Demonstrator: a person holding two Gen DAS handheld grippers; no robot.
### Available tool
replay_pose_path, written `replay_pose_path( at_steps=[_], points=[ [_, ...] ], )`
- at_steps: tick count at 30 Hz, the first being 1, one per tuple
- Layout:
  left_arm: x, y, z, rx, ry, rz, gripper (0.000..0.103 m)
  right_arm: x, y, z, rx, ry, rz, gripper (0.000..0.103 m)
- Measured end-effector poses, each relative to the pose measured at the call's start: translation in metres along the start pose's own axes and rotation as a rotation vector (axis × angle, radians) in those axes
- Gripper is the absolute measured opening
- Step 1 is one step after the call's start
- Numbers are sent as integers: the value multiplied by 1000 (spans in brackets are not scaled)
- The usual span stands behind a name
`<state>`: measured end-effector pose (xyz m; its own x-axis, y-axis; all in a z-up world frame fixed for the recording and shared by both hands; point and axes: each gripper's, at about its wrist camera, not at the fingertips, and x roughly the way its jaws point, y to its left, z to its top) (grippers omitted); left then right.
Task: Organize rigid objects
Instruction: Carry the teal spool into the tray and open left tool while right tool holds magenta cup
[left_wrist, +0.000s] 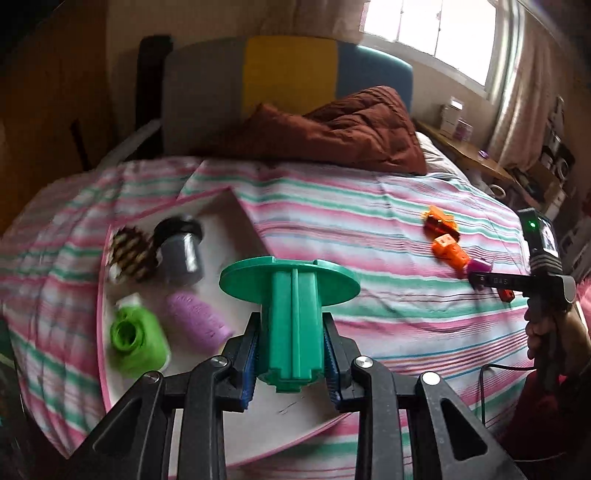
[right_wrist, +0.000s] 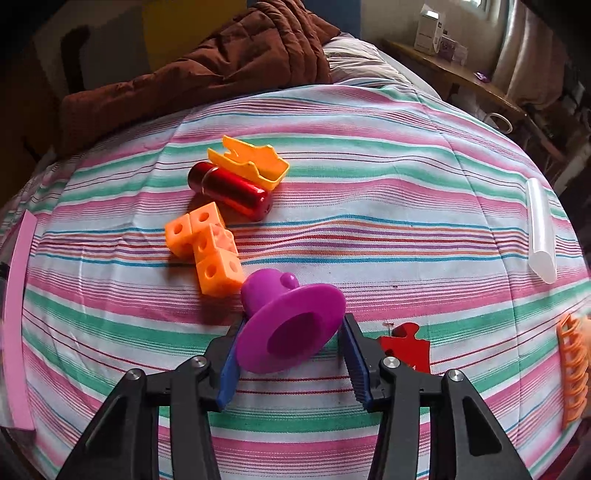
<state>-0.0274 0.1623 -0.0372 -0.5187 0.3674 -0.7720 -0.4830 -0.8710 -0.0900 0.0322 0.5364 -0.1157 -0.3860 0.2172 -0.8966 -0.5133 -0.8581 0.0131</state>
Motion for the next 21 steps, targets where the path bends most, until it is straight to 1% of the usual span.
replay_pose_path(
  at_steps=[2,5,9,12,14,17,19,21],
  points=[
    [-4,11,-4,-17,-6,6,29,0,0,0,6,-2,0,49],
    [-14,38,-12,-68,-5,2,29,-1,-2,1,17,-8,-9,49],
    [-29,75,-28,-124,-10,38,29,-8,-8,5,40,-46,-12,49],
    [-37,96,-44,-152,-9,68,29,-10,-8,6,42,-59,-20,49],
    [-37,109,-54,-182,6,77,29,-12,-8,7,39,-68,-25,49],
    [-35,120,-63,-231,33,64,29,-17,-5,8,34,-96,-19,49],
    [-30,117,-61,-237,45,45,29,-19,-5,8,35,-101,-17,49],
    [-26,111,-53,-240,47,5,29,-21,-4,9,28,-112,-17,49]
  ],
)
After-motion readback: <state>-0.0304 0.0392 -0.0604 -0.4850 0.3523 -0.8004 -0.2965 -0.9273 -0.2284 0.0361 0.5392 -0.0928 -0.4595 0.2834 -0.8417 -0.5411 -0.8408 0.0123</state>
